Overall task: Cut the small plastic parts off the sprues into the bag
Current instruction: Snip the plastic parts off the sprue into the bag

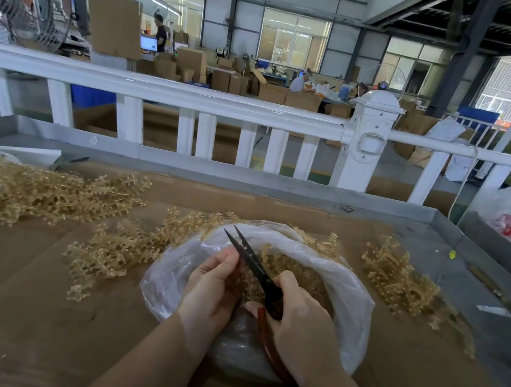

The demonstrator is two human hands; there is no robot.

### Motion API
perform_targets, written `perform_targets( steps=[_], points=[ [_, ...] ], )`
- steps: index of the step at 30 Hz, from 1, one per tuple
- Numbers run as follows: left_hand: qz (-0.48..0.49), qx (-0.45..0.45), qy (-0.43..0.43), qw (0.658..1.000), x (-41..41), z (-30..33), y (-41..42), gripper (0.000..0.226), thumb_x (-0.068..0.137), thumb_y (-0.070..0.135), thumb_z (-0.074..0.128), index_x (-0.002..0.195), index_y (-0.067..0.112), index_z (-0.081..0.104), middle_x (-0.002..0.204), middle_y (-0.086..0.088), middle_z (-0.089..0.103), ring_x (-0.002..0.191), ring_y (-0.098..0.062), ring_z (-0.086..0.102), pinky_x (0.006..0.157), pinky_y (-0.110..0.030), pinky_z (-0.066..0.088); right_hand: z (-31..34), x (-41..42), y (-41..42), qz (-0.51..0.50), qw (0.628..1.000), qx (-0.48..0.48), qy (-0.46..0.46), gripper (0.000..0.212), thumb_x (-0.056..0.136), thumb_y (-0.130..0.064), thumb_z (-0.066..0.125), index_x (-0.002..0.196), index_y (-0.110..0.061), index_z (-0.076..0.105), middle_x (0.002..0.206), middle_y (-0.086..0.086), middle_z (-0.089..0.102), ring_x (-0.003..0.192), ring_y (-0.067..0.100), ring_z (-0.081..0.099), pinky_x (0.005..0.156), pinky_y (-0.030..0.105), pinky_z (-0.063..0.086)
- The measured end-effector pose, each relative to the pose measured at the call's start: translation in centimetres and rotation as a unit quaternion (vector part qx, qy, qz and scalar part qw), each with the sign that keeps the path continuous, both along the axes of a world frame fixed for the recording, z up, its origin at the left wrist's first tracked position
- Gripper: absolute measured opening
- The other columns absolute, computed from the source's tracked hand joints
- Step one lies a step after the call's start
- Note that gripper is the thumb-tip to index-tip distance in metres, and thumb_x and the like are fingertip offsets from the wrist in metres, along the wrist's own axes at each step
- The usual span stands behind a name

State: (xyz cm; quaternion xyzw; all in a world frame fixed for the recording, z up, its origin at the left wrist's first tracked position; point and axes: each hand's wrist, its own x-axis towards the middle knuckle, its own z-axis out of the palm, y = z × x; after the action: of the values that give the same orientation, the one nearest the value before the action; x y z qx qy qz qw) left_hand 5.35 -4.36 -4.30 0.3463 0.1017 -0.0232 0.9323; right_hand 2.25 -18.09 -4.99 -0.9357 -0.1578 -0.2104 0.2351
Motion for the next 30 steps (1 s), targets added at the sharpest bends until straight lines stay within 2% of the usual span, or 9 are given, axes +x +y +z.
perform_targets(
  steps=[4,8,11,16,24,27,30],
  points=[
    [0.004,-0.002,0.004,1.000,0.01,0.09,-0.19,0.020,0.096,0.002,0.047,0.084,0.002,0.062,0.066,-0.010,0.071,0.057,-0.017,0.069,0.050,-0.027,0.056,0.11,-0.19,-0.02,0.001,1.000,0.005,-0.006,0.038,0.084,-0.057,0.057,0.105,-0.026,0.049,0.092,-0.012,0.063,0.085,0.006,0.061,0.074,0.021,0.052],
    [0.010,0.003,-0.001,1.000,0.09,0.12,-0.35,0.020,0.095,0.000,0.047,0.081,0.003,0.061,0.066,-0.009,0.070,0.057,-0.016,0.068,0.053,-0.026,0.058,0.29,-0.29,-0.05,-0.004,1.000,-0.006,-0.012,0.039,0.083,-0.059,0.056,0.103,-0.027,0.049,0.090,-0.013,0.061,0.083,0.005,0.059,0.072,0.020,0.050],
    [0.012,0.015,-0.001,1.000,0.09,0.09,-0.44,0.018,0.094,0.001,0.048,0.081,0.004,0.060,0.069,-0.008,0.069,0.059,-0.015,0.067,0.057,-0.026,0.058,0.47,-0.35,-0.17,-0.002,1.000,-0.008,-0.005,0.035,0.083,-0.054,0.059,0.103,-0.028,0.048,0.092,-0.012,0.062,0.085,0.005,0.060,0.073,0.017,0.049],
    [0.019,0.021,-0.001,1.000,-0.02,0.12,-0.45,0.019,0.095,0.001,0.047,0.082,0.004,0.060,0.069,-0.008,0.068,0.057,-0.014,0.067,0.056,-0.025,0.058,0.60,-0.46,-0.40,0.004,1.000,-0.016,0.003,0.027,0.087,-0.039,0.058,0.110,-0.028,0.049,0.096,-0.011,0.063,0.090,0.005,0.059,0.075,0.012,0.044],
    [0.031,0.015,-0.007,0.999,-0.10,0.21,-0.63,0.026,0.095,0.000,0.046,0.074,0.005,0.061,0.066,-0.008,0.070,0.056,-0.013,0.068,0.050,-0.023,0.055,0.27,-0.33,-0.57,0.011,1.000,-0.021,0.013,0.038,0.090,-0.040,0.053,0.124,-0.027,0.045,0.108,-0.012,0.059,0.102,0.005,0.054,0.086,0.015,0.043],
    [0.024,0.016,-0.007,1.000,0.04,0.13,-0.62,0.026,0.095,0.000,0.047,0.074,0.006,0.059,0.068,-0.008,0.069,0.057,-0.012,0.068,0.052,-0.023,0.055,0.25,-0.19,-0.47,0.011,1.000,-0.022,0.011,0.035,0.090,-0.041,0.053,0.121,-0.027,0.045,0.106,-0.012,0.059,0.099,0.005,0.056,0.082,0.012,0.042],
    [0.021,0.010,-0.005,1.000,0.19,-0.03,-0.66,0.026,0.095,-0.001,0.047,0.071,0.008,0.053,0.069,-0.007,0.066,0.055,-0.010,0.065,0.054,-0.022,0.056,0.27,-0.13,-0.46,0.009,1.000,-0.015,0.005,0.028,0.091,-0.041,0.052,0.115,-0.026,0.049,0.099,-0.012,0.061,0.091,0.003,0.057,0.072,0.005,0.035]
  ],
)
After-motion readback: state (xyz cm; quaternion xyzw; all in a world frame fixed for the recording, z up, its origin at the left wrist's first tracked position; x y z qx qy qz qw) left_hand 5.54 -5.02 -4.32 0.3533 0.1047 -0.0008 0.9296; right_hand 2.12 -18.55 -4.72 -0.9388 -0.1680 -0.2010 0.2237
